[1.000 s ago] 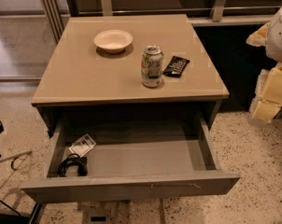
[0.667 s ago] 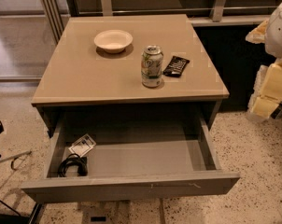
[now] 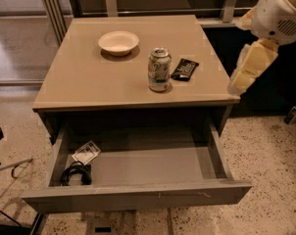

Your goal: Place 7up can into top drawer

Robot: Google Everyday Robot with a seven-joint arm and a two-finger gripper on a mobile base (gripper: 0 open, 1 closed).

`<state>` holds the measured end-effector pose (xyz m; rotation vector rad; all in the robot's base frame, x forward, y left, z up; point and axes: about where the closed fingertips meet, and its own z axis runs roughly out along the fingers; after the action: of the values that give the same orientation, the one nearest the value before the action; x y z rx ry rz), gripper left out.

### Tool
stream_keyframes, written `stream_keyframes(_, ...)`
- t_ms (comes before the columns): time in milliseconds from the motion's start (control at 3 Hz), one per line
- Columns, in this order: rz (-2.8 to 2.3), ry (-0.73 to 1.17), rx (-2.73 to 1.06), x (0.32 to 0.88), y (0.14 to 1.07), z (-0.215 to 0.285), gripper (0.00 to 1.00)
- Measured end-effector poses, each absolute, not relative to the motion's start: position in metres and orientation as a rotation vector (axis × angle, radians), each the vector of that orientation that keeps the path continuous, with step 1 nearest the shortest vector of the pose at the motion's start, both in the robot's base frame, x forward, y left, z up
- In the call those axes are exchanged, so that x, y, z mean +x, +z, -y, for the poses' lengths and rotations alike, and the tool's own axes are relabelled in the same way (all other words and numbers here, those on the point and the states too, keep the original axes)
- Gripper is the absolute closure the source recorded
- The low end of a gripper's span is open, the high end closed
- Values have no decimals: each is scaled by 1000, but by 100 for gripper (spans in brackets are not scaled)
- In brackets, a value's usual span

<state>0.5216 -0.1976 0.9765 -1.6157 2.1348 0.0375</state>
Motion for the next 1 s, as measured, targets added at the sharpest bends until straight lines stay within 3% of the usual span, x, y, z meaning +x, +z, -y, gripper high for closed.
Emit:
stream_keyframes(333, -2068, 133, -1549, 569, 974, 178, 0)
stream_keyframes(1000, -2080, 141, -1540, 570, 971, 181, 0)
